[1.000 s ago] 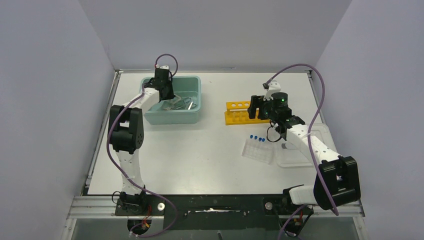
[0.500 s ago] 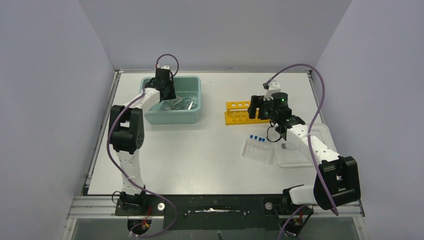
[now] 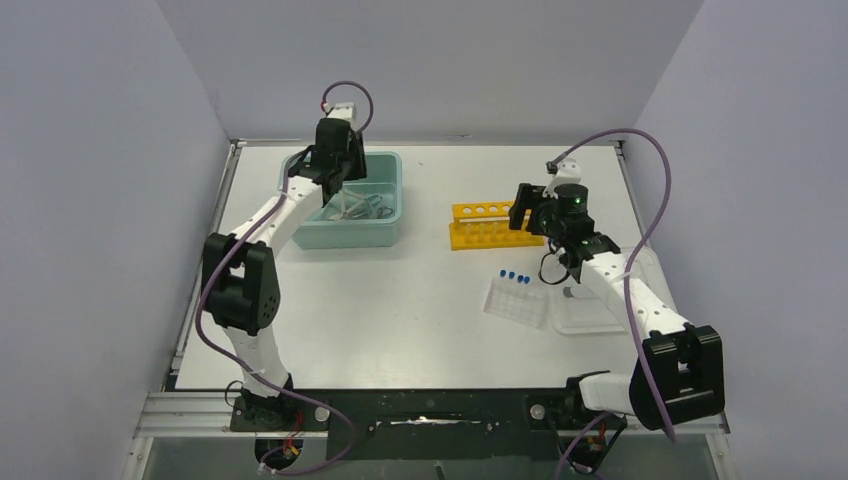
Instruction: Organize the chemistry lab equipment
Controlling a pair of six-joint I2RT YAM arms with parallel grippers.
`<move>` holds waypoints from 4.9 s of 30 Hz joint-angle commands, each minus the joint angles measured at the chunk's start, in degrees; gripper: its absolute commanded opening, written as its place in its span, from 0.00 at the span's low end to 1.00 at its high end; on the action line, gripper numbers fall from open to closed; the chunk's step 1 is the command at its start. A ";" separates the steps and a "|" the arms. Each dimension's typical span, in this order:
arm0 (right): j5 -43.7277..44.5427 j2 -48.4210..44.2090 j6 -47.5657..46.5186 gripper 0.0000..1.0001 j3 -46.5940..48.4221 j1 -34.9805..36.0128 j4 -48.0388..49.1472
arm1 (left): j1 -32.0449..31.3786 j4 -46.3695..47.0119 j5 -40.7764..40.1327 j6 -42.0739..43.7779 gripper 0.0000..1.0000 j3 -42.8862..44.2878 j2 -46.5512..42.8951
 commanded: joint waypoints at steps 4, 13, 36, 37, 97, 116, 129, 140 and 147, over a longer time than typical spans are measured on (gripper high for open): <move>5.53 -4.63 7.05 0.75 -2.10 -3.14 3.07 | -2.88 8.15 0.66 1.78 0.31 -4.16 -8.47; 4.63 -7.41 12.76 0.65 -5.44 -8.52 4.11 | -8.02 10.45 2.94 2.05 0.32 -5.05 -8.25; 2.01 6.22 31.86 0.59 -7.04 -24.33 3.20 | -11.33 12.44 3.40 2.70 0.32 -7.64 -7.51; 2.30 7.91 32.32 0.65 -5.12 -24.35 1.43 | -11.33 12.68 3.25 2.70 0.32 -7.93 -7.52; 21.37 32.97 38.93 0.26 24.61 -21.66 -33.43 | -10.36 16.59 4.64 2.70 0.32 -11.40 -5.63; 33.03 23.35 34.29 0.21 24.66 -14.49 -31.11 | -10.36 17.40 6.39 1.84 0.32 -11.59 -5.93; 30.45 18.19 27.71 0.21 23.76 -13.88 -24.83 | -10.28 17.82 7.98 1.12 0.32 -11.45 -6.62; 26.98 16.05 24.93 0.18 23.89 -13.55 -21.73 | -9.92 26.49 24.07 -4.08 0.47 -13.41 -8.48; 25.69 19.38 25.17 0.42 24.25 -14.03 -22.02 | -10.01 30.91 30.77 -7.59 0.51 -14.07 -8.41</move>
